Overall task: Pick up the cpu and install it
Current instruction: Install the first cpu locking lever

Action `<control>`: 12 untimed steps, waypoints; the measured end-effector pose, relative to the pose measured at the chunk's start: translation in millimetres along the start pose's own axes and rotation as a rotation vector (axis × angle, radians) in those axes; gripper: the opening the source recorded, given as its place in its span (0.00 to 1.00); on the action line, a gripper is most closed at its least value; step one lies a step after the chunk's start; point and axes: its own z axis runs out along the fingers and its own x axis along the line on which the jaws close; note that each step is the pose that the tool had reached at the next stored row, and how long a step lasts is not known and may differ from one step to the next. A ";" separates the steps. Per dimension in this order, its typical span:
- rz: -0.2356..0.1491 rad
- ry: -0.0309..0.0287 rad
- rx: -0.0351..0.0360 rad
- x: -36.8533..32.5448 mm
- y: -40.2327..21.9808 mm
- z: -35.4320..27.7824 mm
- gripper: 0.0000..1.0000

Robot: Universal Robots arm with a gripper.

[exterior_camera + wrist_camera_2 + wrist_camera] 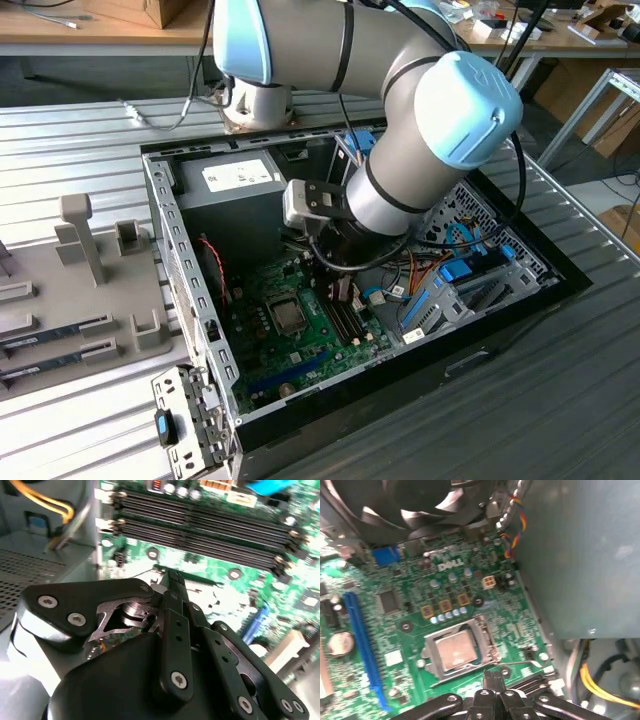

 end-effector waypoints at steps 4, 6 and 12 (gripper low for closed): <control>-0.029 -0.0944 -0.0418 -1.7 -4.7 -0.8 0.11; -0.032 -0.1153 -0.0520 -2.9 -8.2 -1.3 0.11; -0.050 -0.2090 -0.0872 -4.8 -9.0 -0.9 0.11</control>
